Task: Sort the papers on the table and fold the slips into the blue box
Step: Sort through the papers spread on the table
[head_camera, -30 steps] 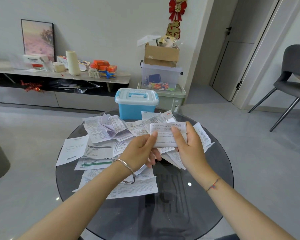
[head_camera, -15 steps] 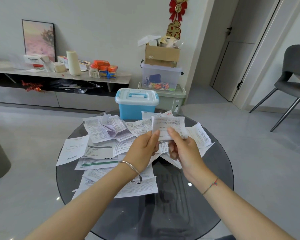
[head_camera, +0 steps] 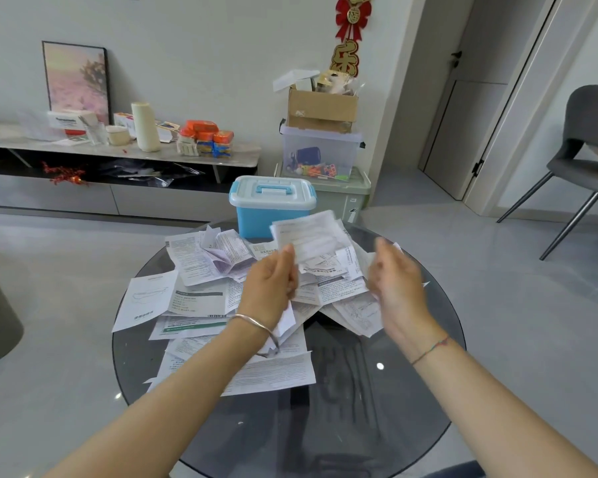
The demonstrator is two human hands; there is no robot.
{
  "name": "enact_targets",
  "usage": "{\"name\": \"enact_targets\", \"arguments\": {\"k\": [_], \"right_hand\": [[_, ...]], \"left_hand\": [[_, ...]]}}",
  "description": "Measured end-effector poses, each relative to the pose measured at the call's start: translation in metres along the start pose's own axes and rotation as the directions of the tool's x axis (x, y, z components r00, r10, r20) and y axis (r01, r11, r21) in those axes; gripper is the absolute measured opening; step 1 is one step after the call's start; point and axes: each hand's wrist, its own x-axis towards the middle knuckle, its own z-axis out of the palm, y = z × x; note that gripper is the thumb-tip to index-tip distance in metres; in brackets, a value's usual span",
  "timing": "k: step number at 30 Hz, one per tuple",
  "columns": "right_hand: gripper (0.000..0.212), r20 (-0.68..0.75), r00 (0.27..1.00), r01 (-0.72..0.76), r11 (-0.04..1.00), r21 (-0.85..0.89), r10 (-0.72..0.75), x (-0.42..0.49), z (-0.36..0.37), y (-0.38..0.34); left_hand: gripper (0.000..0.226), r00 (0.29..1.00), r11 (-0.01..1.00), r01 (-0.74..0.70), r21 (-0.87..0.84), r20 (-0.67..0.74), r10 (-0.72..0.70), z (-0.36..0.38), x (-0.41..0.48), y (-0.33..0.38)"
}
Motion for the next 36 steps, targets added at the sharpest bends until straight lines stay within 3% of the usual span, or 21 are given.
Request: {"name": "enact_targets", "arguments": {"k": [2,4,7,9,13,16,22,29,34,36], "right_hand": [[0.041,-0.069,0.997,0.047,0.999,-0.001,-0.047,0.011,-0.016,-0.007],[0.038,0.055,0.997,0.062,0.995,-0.077,-0.058,0.008,-0.015,-0.008],[0.042,0.312,0.946,0.001,0.965,-0.262,0.084,-0.007,0.002,0.000],[0.039,0.352,0.933,0.002,0.973,-0.229,0.081,-0.016,0.009,0.000],[0.028,0.311,0.950,-0.014,0.997,-0.071,0.036,-0.027,0.017,-0.002],[0.026,0.284,0.959,-0.017,0.999,-0.031,0.025,-0.029,0.025,0.004],[0.024,0.260,0.965,0.006,0.998,0.061,-0.021,-0.029,0.025,0.004],[0.023,0.263,0.964,0.014,0.999,0.044,-0.025,-0.025,0.019,0.004],[0.022,0.243,0.969,0.046,0.999,0.005,-0.046,-0.023,0.012,0.003],[0.022,0.212,0.976,0.053,0.999,-0.003,-0.051,-0.021,0.010,0.003]], "left_hand": [[0.044,1.000,0.999,-0.004,0.045,-0.019,0.004,-0.013,0.005,-0.001],[0.043,0.999,0.996,-0.014,0.086,0.043,0.010,-0.016,0.005,-0.003],[0.044,0.988,0.992,-0.025,0.123,0.157,0.006,-0.006,0.003,-0.005],[0.045,0.983,0.993,-0.033,0.109,0.185,0.012,-0.001,0.001,-0.004],[0.027,0.988,1.000,-0.012,-0.021,0.154,0.015,0.010,-0.006,-0.003],[0.039,0.992,0.993,0.038,-0.108,0.127,-0.024,0.016,-0.008,-0.007],[0.042,0.993,0.979,0.084,-0.188,0.097,-0.067,0.010,0.000,-0.004],[0.044,0.989,0.956,0.115,-0.270,0.117,-0.086,0.008,-0.001,-0.006],[0.032,0.994,0.999,-0.011,-0.043,0.104,0.016,0.007,-0.006,-0.003],[0.023,0.994,0.995,-0.086,-0.041,0.060,0.089,0.005,-0.008,-0.003]]}}
